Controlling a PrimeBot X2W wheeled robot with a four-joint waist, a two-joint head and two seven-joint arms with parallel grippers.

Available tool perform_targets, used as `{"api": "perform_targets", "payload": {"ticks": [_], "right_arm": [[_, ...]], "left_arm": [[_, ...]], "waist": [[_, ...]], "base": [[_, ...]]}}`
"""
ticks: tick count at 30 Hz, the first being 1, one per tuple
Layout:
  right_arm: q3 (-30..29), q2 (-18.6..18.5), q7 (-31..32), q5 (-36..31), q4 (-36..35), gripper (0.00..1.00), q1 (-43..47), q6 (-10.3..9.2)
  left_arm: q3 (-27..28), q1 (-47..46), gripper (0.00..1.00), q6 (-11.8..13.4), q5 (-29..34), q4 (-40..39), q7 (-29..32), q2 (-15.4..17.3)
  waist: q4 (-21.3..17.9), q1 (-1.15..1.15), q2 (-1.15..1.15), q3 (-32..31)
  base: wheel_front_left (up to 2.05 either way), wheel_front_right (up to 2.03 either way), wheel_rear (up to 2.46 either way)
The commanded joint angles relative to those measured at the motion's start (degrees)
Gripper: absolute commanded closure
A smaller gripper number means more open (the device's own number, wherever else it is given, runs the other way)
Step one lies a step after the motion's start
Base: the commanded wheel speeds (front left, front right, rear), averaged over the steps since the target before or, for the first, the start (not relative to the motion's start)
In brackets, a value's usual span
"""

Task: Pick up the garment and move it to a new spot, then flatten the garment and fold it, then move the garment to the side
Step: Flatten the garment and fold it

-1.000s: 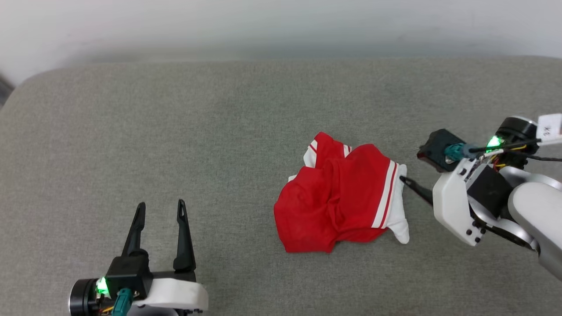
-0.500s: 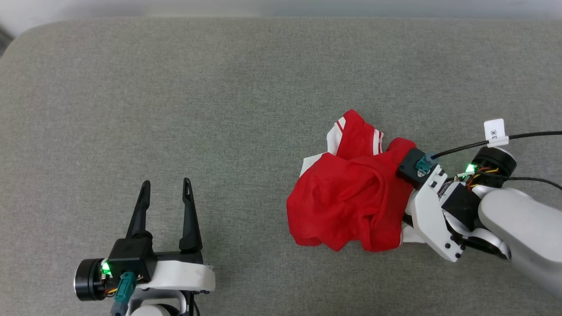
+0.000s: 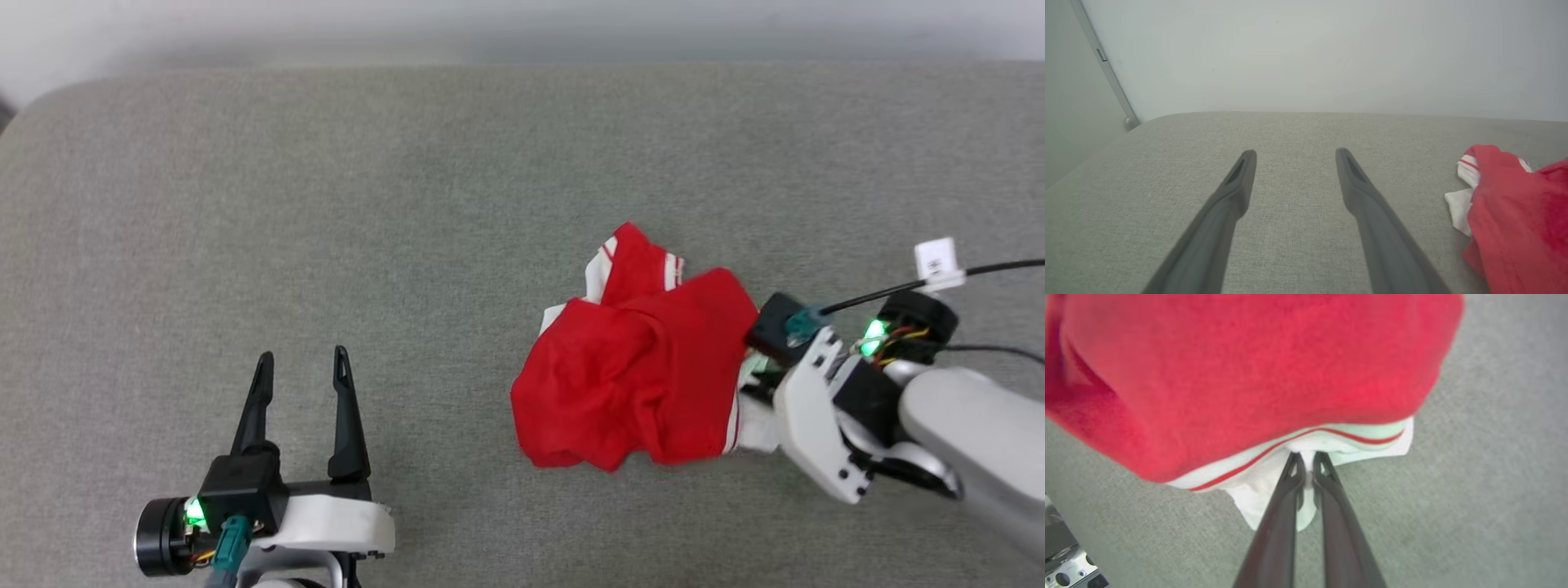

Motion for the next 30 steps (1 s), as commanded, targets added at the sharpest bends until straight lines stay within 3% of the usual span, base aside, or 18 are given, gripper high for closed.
{"api": "perform_targets", "payload": {"ticks": [1, 10, 14, 15, 21, 24, 25, 26, 30], "right_arm": [[-0.06, -1.83, -2.04, -0.09, -1.24, 1.00, -1.63, -0.04], [-0.48, -11.87, -6.70, 3.39, -4.01, 1.00, -0.68, -0.04], [-0.55, -15.10, -6.14, 5.89, -1.19, 1.00, 3.39, -0.04], [-0.43, -15.80, -5.83, 7.51, 2.79, 1.00, 7.39, -0.04], [-0.12, -14.00, -5.30, 8.84, 7.95, 1.00, 13.97, -0.01], [-1.17, -12.76, -8.35, 9.97, 9.82, 1.00, 15.32, 0.02], [-2.03, -12.41, -10.14, 9.80, 10.21, 0.56, 14.97, -0.04], [-3.04, -12.19, -12.03, 9.56, 10.78, 0.00, 14.67, -0.04], [-6.13, -12.06, -18.89, 7.28, 11.39, 0.00, 13.93, -0.04]], "left_arm": [[0.40, 1.02, 0.00, 0.35, 0.33, -0.24, -0.15, -0.02], [1.23, 3.31, 0.00, 0.36, 0.58, -0.83, -0.15, -0.02], [1.39, 3.61, 0.00, 0.04, 0.78, -0.90, -0.15, -0.02], [1.26, 3.67, 0.00, -0.09, 0.98, -0.94, -0.15, -0.03], [0.95, 3.82, 0.00, -0.41, 1.12, -0.72, -0.15, -0.02], [1.14, 4.30, 0.00, -0.41, 1.07, -0.44, -0.15, -0.02], [1.26, 4.50, 0.00, -0.44, 1.21, -0.34, -0.15, -0.03], [1.39, 4.60, 0.00, -0.48, 1.35, -0.23, -0.15, -0.02], [2.17, 5.12, 0.00, -0.96, 2.08, 0.15, -0.15, -0.03]], "waist": [[-1.32, 0.00, 0.00, -1.86], [-3.23, 0.00, 0.00, -4.75], [-3.30, 0.00, 0.00, -5.13], [-3.09, 0.00, 0.00, -5.16], [-2.50, 0.00, 0.00, -5.51], [-2.54, 0.00, 0.00, -6.28], [-2.67, 0.00, 0.00, -6.62], [-2.79, 0.00, 0.00, -6.98], [-3.44, 0.00, 0.00, -8.60]], "base": [[0.00, 0.00, 0.00], [0.00, 0.00, 0.00], [0.00, 0.00, 0.00], [0.00, 0.00, 0.00], [0.00, 0.00, 0.00], [0.00, 0.00, 0.00], [0.00, 0.00, 0.00], [0.00, 0.00, 0.00], [0.00, 0.00, 0.00]]}}
